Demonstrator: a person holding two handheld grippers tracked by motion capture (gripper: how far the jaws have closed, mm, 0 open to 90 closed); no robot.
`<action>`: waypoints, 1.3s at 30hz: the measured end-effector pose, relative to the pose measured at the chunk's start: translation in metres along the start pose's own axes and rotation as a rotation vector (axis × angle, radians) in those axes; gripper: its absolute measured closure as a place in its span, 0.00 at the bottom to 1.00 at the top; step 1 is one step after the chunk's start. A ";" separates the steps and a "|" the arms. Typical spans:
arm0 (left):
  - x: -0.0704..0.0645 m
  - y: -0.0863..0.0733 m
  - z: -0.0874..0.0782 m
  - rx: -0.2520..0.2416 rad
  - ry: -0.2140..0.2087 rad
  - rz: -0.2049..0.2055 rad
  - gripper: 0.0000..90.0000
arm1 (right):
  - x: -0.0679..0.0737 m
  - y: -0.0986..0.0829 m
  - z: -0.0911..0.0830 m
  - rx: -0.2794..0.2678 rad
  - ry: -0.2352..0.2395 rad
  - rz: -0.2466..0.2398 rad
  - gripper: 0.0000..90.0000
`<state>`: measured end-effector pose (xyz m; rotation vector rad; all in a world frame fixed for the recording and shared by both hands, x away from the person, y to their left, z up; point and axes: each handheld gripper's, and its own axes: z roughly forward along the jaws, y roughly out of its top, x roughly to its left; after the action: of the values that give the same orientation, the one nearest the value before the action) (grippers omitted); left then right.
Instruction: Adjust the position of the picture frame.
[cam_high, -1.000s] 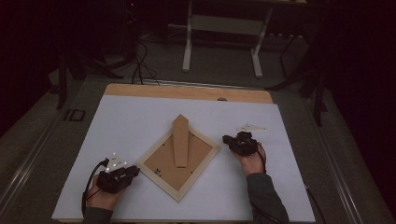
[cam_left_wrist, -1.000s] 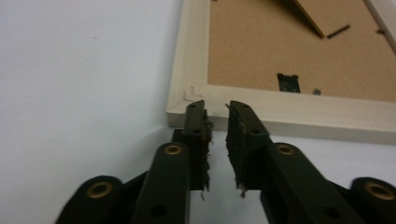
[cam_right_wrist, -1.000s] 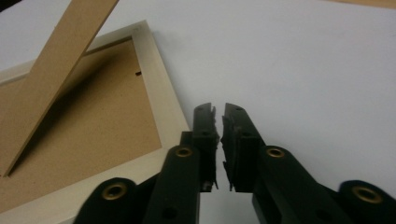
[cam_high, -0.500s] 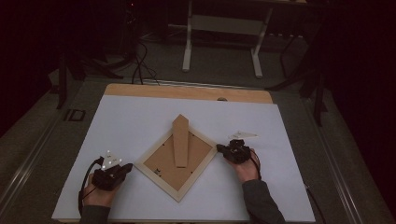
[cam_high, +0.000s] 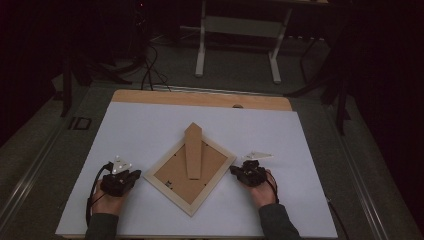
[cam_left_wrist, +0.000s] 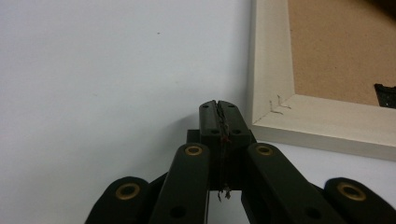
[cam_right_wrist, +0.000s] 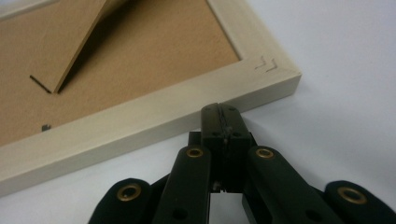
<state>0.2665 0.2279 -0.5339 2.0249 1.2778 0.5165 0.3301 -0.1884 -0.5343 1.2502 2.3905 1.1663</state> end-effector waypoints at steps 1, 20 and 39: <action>-0.001 0.000 0.000 0.002 -0.001 0.003 1.00 | 0.001 -0.001 0.000 0.010 0.002 -0.001 1.00; -0.021 0.001 0.006 0.020 -0.060 0.072 1.00 | 0.019 -0.003 0.004 0.028 0.035 -0.027 1.00; -0.038 0.004 0.007 0.006 -0.124 0.076 1.00 | 0.019 -0.002 0.004 0.034 0.038 -0.029 1.00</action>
<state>0.2567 0.1904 -0.5349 2.0830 1.1340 0.4151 0.3195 -0.1722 -0.5351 1.2094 2.4578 1.1555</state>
